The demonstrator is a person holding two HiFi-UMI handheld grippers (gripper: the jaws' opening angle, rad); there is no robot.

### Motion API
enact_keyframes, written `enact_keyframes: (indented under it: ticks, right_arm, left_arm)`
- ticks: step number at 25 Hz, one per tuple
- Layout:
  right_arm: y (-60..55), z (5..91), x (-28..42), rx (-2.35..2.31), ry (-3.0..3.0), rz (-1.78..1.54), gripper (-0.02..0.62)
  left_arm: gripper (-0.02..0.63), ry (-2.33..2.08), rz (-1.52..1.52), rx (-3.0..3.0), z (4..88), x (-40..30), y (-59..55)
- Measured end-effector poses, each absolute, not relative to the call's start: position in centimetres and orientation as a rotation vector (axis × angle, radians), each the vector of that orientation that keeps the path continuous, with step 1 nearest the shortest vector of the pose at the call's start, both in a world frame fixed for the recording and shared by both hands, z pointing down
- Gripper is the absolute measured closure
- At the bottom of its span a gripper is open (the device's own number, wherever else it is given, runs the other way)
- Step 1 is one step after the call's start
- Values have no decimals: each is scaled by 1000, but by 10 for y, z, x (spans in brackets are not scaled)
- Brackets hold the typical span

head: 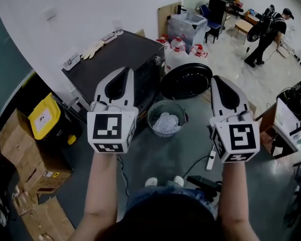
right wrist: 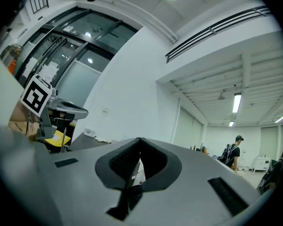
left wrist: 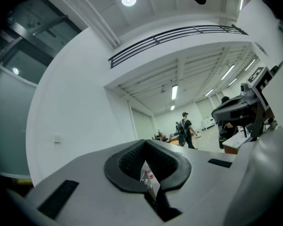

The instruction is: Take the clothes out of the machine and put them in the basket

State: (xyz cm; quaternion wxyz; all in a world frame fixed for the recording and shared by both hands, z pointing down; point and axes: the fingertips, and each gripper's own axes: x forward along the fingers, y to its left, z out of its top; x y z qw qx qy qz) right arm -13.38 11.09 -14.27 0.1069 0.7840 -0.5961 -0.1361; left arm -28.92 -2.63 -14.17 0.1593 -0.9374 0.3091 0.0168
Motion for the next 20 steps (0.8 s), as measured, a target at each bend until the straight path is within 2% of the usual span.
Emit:
enact_keyframes:
  ticks: [20]
  right_arm:
    - [116, -164, -145, 2294, -1723, -520, 592]
  left_arm:
    - [604, 890, 103, -2649, -157, -297, -23]
